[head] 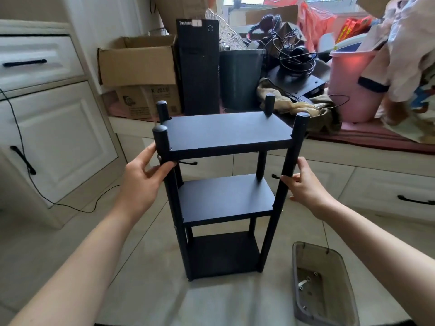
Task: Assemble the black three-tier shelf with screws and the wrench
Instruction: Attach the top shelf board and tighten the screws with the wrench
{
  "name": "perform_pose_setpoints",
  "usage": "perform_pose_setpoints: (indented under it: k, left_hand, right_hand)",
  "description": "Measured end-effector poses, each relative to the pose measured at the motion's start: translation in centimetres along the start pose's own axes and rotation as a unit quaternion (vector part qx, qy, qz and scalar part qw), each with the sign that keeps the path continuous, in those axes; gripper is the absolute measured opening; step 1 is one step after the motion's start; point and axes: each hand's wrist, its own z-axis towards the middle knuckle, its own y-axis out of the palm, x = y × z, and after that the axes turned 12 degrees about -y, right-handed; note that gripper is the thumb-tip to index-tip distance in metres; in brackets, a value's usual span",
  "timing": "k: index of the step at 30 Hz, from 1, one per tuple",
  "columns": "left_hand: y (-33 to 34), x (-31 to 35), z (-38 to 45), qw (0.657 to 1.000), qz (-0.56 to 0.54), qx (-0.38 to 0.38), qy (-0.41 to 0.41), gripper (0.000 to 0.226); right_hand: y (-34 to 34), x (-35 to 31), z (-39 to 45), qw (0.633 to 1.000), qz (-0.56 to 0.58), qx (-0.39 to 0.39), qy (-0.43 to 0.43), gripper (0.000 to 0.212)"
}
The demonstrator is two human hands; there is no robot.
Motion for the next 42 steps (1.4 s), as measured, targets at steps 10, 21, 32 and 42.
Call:
perform_pose_setpoints:
  k: [10, 21, 32, 42]
  left_hand:
    - [-0.1, -0.7, 1.8, 0.995, -0.059, 0.059, -0.058, 0.045]
    - [5.3, 1.7, -2.0, 0.981, 0.092, 0.167, 0.036, 0.090]
    - [12.0, 4.6, -4.8, 0.906, 0.378, 0.109, 0.155, 0.071]
    - [14.8, 4.5, -2.4, 0.841, 0.417, 0.096, 0.332, 0.054]
  right_hand:
    - [0.2, -0.9, -5.1, 0.997, -0.039, 0.015, -0.063, 0.018]
    - [0.4, -2.4, -7.9, 0.998, -0.035, -0.018, -0.058, 0.016]
    - [-0.6, -2.6, -8.0, 0.997, -0.034, -0.003, -0.071, 0.007]
    - [-1.8, -4.5, -7.6, 0.993, 0.025, 0.055, -0.102, 0.012]
